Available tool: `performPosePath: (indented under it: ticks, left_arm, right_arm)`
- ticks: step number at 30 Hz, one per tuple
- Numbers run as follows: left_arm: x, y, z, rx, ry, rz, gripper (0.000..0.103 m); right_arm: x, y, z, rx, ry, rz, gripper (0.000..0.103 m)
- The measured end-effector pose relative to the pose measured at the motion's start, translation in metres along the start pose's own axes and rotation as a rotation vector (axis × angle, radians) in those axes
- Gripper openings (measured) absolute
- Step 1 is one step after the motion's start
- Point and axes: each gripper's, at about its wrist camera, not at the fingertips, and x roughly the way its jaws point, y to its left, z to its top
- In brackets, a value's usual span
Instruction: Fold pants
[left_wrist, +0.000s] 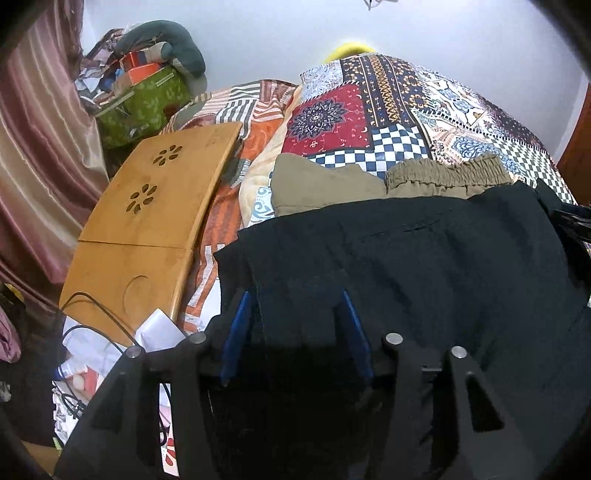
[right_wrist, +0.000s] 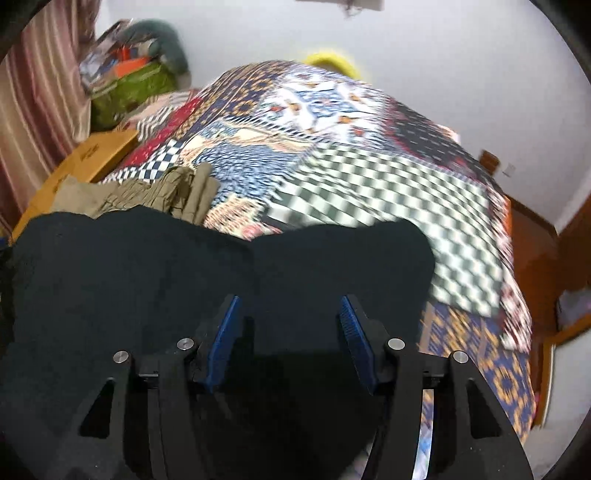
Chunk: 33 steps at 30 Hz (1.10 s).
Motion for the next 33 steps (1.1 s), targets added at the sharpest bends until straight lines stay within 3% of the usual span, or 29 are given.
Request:
performPosePath:
  ticks: [3,6,8,9,10,17,24,28,31,33]
  left_arm:
    - [0.005,0.003,-0.002,-0.010,0.008,-0.009,0.054]
    - [0.010,0.005,-0.005,-0.016,0.018,-0.012,0.054]
    - [0.014,0.005,-0.007,-0.017,0.023,-0.014,0.054]
    - [0.015,0.004,-0.007,-0.019,0.024,-0.015,0.054]
    - [0.015,0.004,-0.007,-0.020,0.024,-0.016,0.054]
    - [0.001,0.003,-0.006,-0.012,0.005,-0.016,0.054]
    - [-0.023,0.009,-0.009,-0.040,-0.021,-0.004,0.055]
    - [-0.027,0.006,-0.012,-0.037,-0.015,0.004,0.055]
    - [-0.027,0.004,-0.014,-0.040,-0.008,0.003,0.055]
    - [-0.027,0.001,-0.016,-0.044,0.000,-0.001,0.055]
  right_arm:
    - [0.029,0.008,0.008,-0.021,0.051,-0.041,0.052]
    - [0.039,0.003,0.011,0.016,0.027,-0.035,0.052]
    - [0.037,-0.004,0.012,0.047,0.009,-0.041,0.035]
    - [0.036,-0.005,0.013,0.047,0.007,-0.044,0.015]
    - [0.036,-0.008,0.014,0.054,0.010,-0.043,0.007]
    - [-0.020,-0.041,-0.003,0.120,-0.099,-0.070,0.006]
    - [-0.091,-0.109,-0.050,0.218,-0.136,-0.161,0.006]
    - [-0.111,-0.144,-0.093,0.305,-0.092,-0.188,0.006]
    - [-0.101,-0.158,-0.126,0.307,-0.007,-0.243,0.006]
    - [-0.087,-0.166,-0.141,0.317,0.062,-0.227,0.006]
